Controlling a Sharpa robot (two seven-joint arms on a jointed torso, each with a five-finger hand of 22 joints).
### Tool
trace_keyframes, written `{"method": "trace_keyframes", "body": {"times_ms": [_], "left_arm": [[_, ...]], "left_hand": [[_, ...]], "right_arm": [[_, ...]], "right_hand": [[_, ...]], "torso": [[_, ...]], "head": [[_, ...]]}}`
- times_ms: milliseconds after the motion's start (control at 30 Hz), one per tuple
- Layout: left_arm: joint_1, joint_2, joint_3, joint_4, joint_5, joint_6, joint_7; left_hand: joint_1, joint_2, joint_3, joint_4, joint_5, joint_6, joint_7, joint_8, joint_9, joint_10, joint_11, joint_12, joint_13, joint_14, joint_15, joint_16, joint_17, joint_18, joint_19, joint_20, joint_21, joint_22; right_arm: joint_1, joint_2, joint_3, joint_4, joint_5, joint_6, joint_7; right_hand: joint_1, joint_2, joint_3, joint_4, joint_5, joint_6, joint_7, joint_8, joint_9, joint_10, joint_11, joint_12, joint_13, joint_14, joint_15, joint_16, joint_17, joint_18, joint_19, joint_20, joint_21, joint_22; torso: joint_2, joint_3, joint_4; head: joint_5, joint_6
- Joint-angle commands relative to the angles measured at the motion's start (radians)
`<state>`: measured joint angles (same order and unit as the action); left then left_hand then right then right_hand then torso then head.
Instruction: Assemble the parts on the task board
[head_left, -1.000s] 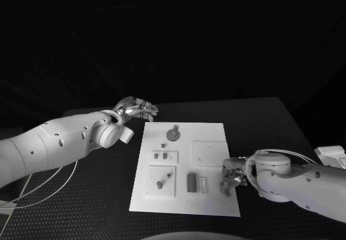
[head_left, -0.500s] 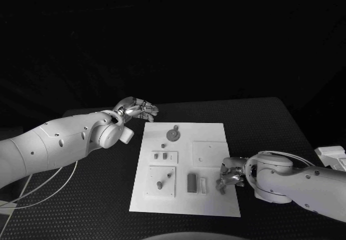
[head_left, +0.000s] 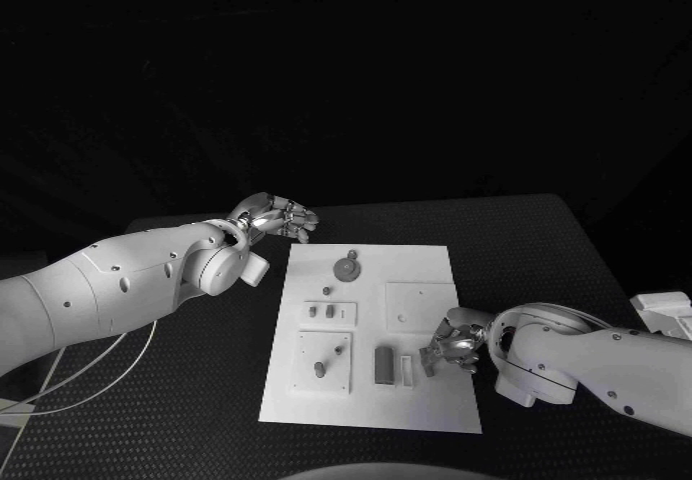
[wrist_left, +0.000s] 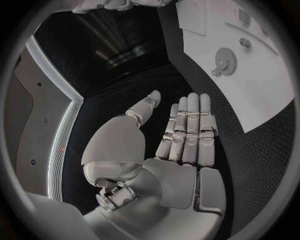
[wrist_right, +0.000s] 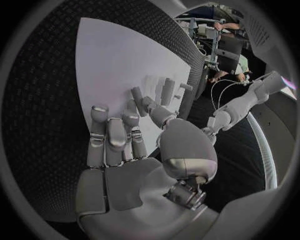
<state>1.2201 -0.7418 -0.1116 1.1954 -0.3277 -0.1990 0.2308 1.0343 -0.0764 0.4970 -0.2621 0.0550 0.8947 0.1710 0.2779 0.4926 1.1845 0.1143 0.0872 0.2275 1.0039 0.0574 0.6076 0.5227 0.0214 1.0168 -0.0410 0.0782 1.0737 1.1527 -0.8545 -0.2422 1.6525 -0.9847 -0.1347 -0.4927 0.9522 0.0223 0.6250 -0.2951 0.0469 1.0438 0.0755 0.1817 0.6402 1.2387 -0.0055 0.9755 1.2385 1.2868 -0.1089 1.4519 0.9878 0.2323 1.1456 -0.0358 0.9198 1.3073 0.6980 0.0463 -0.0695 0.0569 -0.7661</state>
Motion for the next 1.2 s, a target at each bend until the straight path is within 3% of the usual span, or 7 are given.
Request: {"method": "trace_keyframes", "body": {"times_ms": [33,500,833,1200], "left_arm": [[0.0,0.002,0.001,0.002,0.005,0.013,0.007],[0.001,0.003,0.001,0.002,0.005,0.015,0.007],[0.001,0.002,0.001,0.003,0.005,0.015,0.006],[0.001,0.002,0.001,0.004,0.005,0.018,0.005]], "left_hand": [[-0.009,0.001,0.001,0.007,0.001,-0.006,0.0,0.007,-0.002,0.006,0.002,-0.005,-0.001,0.009,0.0,-0.007,0.001,0.012,0.008,0.0,-0.005,0.001],[-0.008,0.0,0.002,0.007,0.001,-0.006,0.0,0.007,-0.002,0.006,0.002,-0.005,-0.002,0.01,0.0,-0.008,0.003,0.012,0.008,0.0,-0.005,0.001],[-0.008,0.0,0.002,0.008,0.001,-0.006,0.0,0.007,-0.002,0.006,0.002,-0.005,-0.002,0.01,0.0,-0.009,0.004,0.012,0.008,0.0,-0.005,0.002],[-0.009,0.0,0.002,0.008,0.001,-0.006,0.0,0.007,-0.003,0.006,0.002,-0.005,-0.002,0.01,0.001,-0.01,0.005,0.012,0.008,0.0,-0.005,0.002]], "right_arm": [[-0.001,0.007,0.0,0.009,0.074,-0.019,-0.001],[-0.002,0.031,-0.001,0.003,0.098,0.002,-0.009],[-0.004,0.037,-0.003,-0.006,0.099,0.068,-0.026],[-0.006,0.044,-0.004,-0.01,0.094,0.069,-0.028]], "right_hand": [[0.018,0.013,-0.007,0.0,0.003,-0.022,0.026,0.005,0.01,0.01,-0.004,0.006,0.001,0.006,-0.004,0.005,0.0,0.03,-0.002,-0.007,0.005,0.019],[0.015,0.014,-0.009,0.0,0.003,-0.021,0.026,0.005,0.008,0.011,-0.005,0.006,0.0,0.007,-0.004,0.005,0.001,0.03,-0.002,-0.007,0.005,0.019],[0.011,0.015,-0.012,0.0,0.003,-0.021,0.026,0.005,0.005,0.01,-0.004,0.005,-0.001,0.005,-0.005,0.004,-0.003,0.03,-0.003,-0.007,0.005,0.018],[0.005,0.012,-0.015,0.001,0.003,-0.021,0.026,0.004,0.003,0.007,-0.004,0.004,-0.001,0.002,-0.004,0.003,-0.007,0.03,-0.005,-0.006,0.004,0.018]], "torso": [[0.0,-0.0006,-0.0012],[0.0,0.0001,-0.0005],[0.0,0.0001,-0.0006],[0.0,0.0002,-0.001]], "head": [[-0.001,-0.003],[-0.001,-0.002],[0.0,-0.006],[0.002,-0.007]]}}
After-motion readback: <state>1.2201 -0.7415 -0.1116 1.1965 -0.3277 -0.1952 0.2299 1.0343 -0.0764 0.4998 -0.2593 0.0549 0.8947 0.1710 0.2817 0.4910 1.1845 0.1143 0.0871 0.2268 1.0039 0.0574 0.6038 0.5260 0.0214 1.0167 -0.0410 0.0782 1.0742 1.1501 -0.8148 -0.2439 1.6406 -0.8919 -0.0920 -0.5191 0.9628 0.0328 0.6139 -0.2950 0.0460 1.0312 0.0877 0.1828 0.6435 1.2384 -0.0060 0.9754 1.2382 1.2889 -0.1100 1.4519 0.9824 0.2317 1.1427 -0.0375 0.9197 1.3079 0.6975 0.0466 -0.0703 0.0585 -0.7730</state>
